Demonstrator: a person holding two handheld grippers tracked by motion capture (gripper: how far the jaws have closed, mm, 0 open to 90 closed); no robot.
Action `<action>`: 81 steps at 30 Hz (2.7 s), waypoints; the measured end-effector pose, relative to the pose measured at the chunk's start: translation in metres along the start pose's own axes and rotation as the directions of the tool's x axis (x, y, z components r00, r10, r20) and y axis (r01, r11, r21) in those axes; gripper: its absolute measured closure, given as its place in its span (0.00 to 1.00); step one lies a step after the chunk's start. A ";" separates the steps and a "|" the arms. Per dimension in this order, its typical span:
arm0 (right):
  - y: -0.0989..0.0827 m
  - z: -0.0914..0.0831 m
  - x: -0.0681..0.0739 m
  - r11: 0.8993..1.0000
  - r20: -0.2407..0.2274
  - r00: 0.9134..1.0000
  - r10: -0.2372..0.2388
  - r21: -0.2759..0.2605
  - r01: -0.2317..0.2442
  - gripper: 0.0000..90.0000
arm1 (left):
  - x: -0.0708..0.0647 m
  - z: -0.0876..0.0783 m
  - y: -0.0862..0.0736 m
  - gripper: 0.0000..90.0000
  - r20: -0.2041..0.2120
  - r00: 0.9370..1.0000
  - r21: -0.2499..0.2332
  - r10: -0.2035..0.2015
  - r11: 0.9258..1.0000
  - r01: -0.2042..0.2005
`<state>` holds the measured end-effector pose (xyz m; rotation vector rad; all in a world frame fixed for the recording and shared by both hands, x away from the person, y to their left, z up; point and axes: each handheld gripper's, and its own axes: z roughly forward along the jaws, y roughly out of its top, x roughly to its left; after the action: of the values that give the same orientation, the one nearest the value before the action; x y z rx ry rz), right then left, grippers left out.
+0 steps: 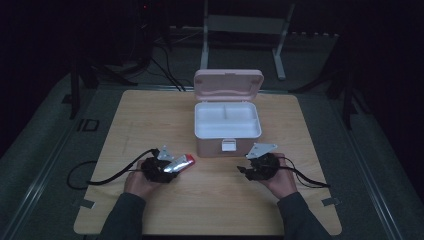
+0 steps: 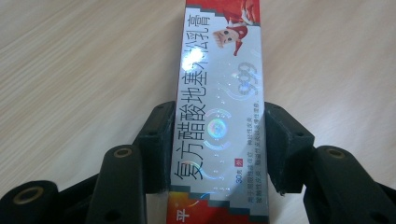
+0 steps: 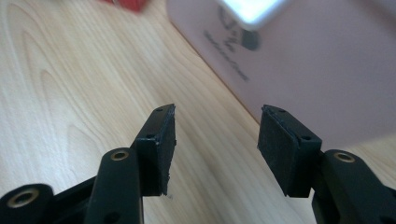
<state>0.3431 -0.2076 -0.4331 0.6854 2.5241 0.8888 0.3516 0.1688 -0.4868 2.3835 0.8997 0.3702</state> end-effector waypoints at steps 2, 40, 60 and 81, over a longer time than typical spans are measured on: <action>-0.002 -0.004 -0.005 1.000 0.014 1.000 0.006 0.004 -0.006 0.51 | 0.011 -0.003 -0.004 0.55 -0.035 0.999 0.011 -0.033 0.999 0.033; 0.037 -0.041 -0.096 0.954 0.160 0.946 0.283 -0.145 -0.262 0.44 | 0.014 -0.058 0.121 0.39 0.032 0.995 -0.246 -0.093 0.964 0.099; 0.040 -0.017 -0.086 0.957 0.064 0.957 0.282 -0.084 -0.276 0.63 | 0.013 -0.034 0.137 0.61 0.080 0.991 -0.174 -0.103 0.978 0.116; 0.046 -0.027 -0.059 0.972 0.040 0.974 0.225 -0.072 -0.222 0.64 | 0.012 -0.048 0.116 0.63 0.096 0.990 -0.188 -0.102 0.975 0.119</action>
<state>0.3922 -0.2220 -0.3726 0.9718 2.3951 1.0145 0.3995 0.1246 -0.3787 2.1447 0.9095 0.2949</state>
